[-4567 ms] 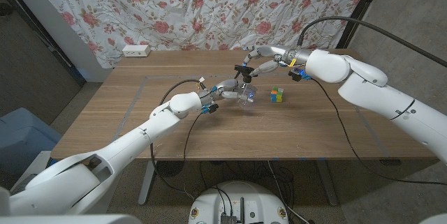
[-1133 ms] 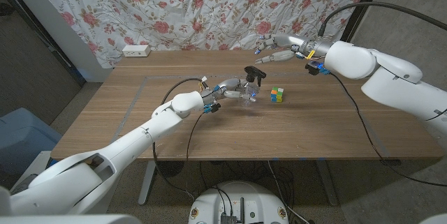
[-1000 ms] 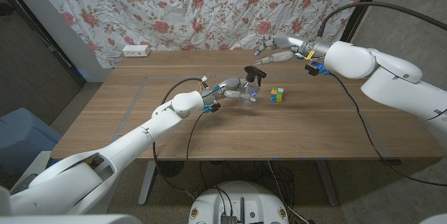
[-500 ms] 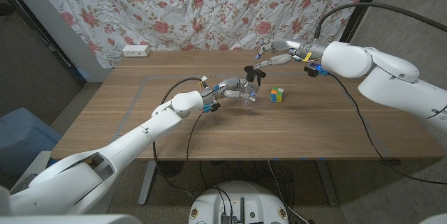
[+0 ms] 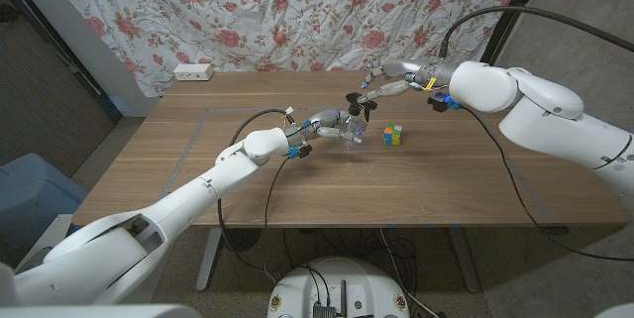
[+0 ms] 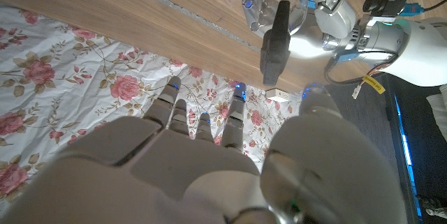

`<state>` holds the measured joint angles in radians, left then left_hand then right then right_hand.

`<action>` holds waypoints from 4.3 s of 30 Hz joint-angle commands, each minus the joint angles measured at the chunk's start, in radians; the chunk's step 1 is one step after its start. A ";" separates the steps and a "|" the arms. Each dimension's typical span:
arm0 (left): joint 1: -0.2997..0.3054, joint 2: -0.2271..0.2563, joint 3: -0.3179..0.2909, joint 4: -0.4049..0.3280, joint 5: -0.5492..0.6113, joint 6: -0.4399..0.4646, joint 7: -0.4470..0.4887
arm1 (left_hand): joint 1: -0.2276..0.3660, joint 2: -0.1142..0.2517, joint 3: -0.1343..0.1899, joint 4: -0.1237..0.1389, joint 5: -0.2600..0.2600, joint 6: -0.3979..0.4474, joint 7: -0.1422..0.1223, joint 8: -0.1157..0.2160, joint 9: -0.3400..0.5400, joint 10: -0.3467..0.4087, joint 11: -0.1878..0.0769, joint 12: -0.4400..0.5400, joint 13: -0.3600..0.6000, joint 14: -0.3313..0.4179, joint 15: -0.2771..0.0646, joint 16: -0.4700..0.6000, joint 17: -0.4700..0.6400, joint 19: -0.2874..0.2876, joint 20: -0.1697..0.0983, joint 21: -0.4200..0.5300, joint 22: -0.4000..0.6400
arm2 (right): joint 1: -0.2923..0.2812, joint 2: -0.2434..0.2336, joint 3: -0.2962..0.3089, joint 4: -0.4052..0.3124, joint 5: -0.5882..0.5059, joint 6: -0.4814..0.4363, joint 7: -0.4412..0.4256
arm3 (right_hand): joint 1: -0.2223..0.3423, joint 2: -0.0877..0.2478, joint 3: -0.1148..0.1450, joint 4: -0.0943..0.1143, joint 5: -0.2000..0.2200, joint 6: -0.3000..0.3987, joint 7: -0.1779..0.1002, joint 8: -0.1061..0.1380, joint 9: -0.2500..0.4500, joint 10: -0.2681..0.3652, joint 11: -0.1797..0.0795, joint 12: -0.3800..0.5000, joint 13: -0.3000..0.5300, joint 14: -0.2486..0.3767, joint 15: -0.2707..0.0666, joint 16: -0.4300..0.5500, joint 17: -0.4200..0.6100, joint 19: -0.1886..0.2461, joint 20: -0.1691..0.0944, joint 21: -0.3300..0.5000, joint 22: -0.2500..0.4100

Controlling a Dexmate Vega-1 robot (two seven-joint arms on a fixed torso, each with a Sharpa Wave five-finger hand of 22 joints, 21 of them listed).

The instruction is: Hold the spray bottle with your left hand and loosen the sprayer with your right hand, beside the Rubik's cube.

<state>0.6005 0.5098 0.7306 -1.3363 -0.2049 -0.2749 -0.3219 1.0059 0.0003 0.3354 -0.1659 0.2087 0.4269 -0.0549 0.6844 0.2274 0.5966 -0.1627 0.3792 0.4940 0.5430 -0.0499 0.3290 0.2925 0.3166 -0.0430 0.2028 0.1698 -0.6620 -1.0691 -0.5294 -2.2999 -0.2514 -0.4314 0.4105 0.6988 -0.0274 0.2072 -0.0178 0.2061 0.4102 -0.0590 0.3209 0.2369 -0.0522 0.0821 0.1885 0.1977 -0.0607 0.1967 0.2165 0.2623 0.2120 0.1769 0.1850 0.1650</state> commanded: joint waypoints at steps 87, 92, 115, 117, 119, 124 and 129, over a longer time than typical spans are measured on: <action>0.002 -0.012 0.002 0.032 -0.018 -0.021 -0.013 | -0.049 0.072 0.013 0.002 0.002 0.012 0.004 0.011 -0.009 0.024 -0.004 -0.017 0.013 0.010 -0.127 -0.008 0.001 -0.001 -0.030 -0.004 0.005 | 0.036 0.065 -0.023 0.098 0.037 0.052 -0.023 | 0.477 0.124 0.214 -0.169 0.160 0.362 -0.162 0.180 0.061 0.129 -0.152 0.034 -0.002 0.073 -0.131 0.038 -0.014 0.046 -0.103 0.005 0.002; 0.002 -0.013 0.002 0.032 -0.017 -0.025 -0.013 | -0.051 0.073 0.013 0.002 0.002 0.012 0.005 0.012 -0.009 0.025 -0.005 -0.018 0.013 0.011 -0.127 -0.009 0.000 -0.001 -0.030 -0.004 0.005 | 0.029 0.067 -0.018 0.096 0.040 0.061 -0.038 | 0.509 0.129 0.222 -0.171 0.165 0.388 -0.163 0.194 0.066 0.142 -0.161 0.034 -0.002 0.077 -0.142 0.041 -0.011 0.042 -0.108 0.004 0.002; 0.021 -0.001 -0.001 -0.001 -0.014 -0.016 0.001 | -0.051 0.075 0.016 0.000 0.002 0.013 0.003 0.014 -0.010 0.029 -0.003 -0.021 0.016 0.013 -0.128 -0.010 0.000 -0.002 -0.030 -0.004 0.005 | -0.004 0.082 0.005 0.101 0.072 0.095 -0.096 | 0.578 0.123 0.231 -0.176 0.173 0.420 -0.163 0.208 0.068 0.168 -0.167 0.034 -0.002 0.090 -0.161 0.050 -0.005 0.036 -0.113 0.002 0.002; 0.023 -0.001 -0.002 -0.002 -0.013 -0.017 0.003 | -0.051 0.076 0.016 0.000 0.002 0.013 0.003 0.014 -0.010 0.028 -0.002 -0.022 0.016 0.013 -0.127 -0.011 0.000 -0.001 -0.029 -0.004 0.005 | -0.010 0.082 0.010 0.102 0.077 0.101 -0.106 | 0.587 0.118 0.230 -0.174 0.173 0.405 -0.162 0.199 0.062 0.167 -0.166 0.031 -0.002 0.087 -0.162 0.050 -0.004 0.036 -0.113 0.002 0.002; 0.023 -0.001 -0.002 -0.002 -0.013 -0.019 0.003 | -0.051 0.076 0.016 0.000 0.002 0.014 0.004 0.014 -0.011 0.029 -0.003 -0.022 0.016 0.013 -0.128 -0.011 -0.001 -0.001 -0.029 -0.004 0.005 | -0.012 0.081 0.011 0.101 0.077 0.100 -0.109 | 0.592 0.114 0.228 -0.173 0.172 0.392 -0.162 0.190 0.057 0.165 -0.165 0.029 -0.002 0.086 -0.161 0.050 -0.003 0.036 -0.113 0.003 0.002; 0.024 0.000 -0.003 -0.005 -0.010 -0.022 0.006 | -0.051 0.076 0.016 -0.001 0.002 0.013 0.002 0.014 -0.011 0.029 -0.003 -0.023 0.017 0.013 -0.127 -0.012 -0.001 -0.001 -0.029 -0.004 0.005 | -0.023 0.077 0.019 0.095 0.080 0.101 -0.124 | 0.607 0.107 0.219 -0.164 0.168 0.329 -0.162 0.148 0.034 0.155 -0.163 0.022 -0.002 0.083 -0.158 0.050 0.000 0.032 -0.110 0.003 0.003; 0.029 0.006 -0.007 -0.017 -0.007 -0.018 0.016 | -0.050 0.075 0.016 -0.002 0.002 0.015 0.003 0.016 -0.011 0.034 -0.004 -0.022 0.017 0.013 -0.128 -0.011 0.000 -0.001 -0.030 -0.004 0.005 | -0.031 0.066 0.032 0.086 0.081 0.089 -0.133 | 0.601 0.097 0.202 -0.153 0.161 0.268 -0.162 0.105 0.010 0.148 -0.162 0.018 -0.001 0.081 -0.153 0.050 0.002 0.036 -0.107 0.005 0.003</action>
<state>0.6212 0.5086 0.7292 -1.3367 -0.2175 -0.2934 -0.3205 1.0060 0.0003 0.3467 -0.1685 0.2087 0.4269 -0.0548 0.6920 0.2135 0.6057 -0.1538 0.3591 0.5078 0.5467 -0.0536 0.3175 0.2929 0.3166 -0.0430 0.2028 0.1698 -0.6728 -0.9899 -0.5185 -2.2009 -0.1788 -0.3356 0.3039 1.2991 0.0779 0.4154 -0.1733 0.3716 0.6921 -0.2205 0.4361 0.2519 0.1022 -0.0815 0.2087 0.1955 0.0248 0.0394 0.2630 0.2581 0.2425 0.0676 0.1890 0.1649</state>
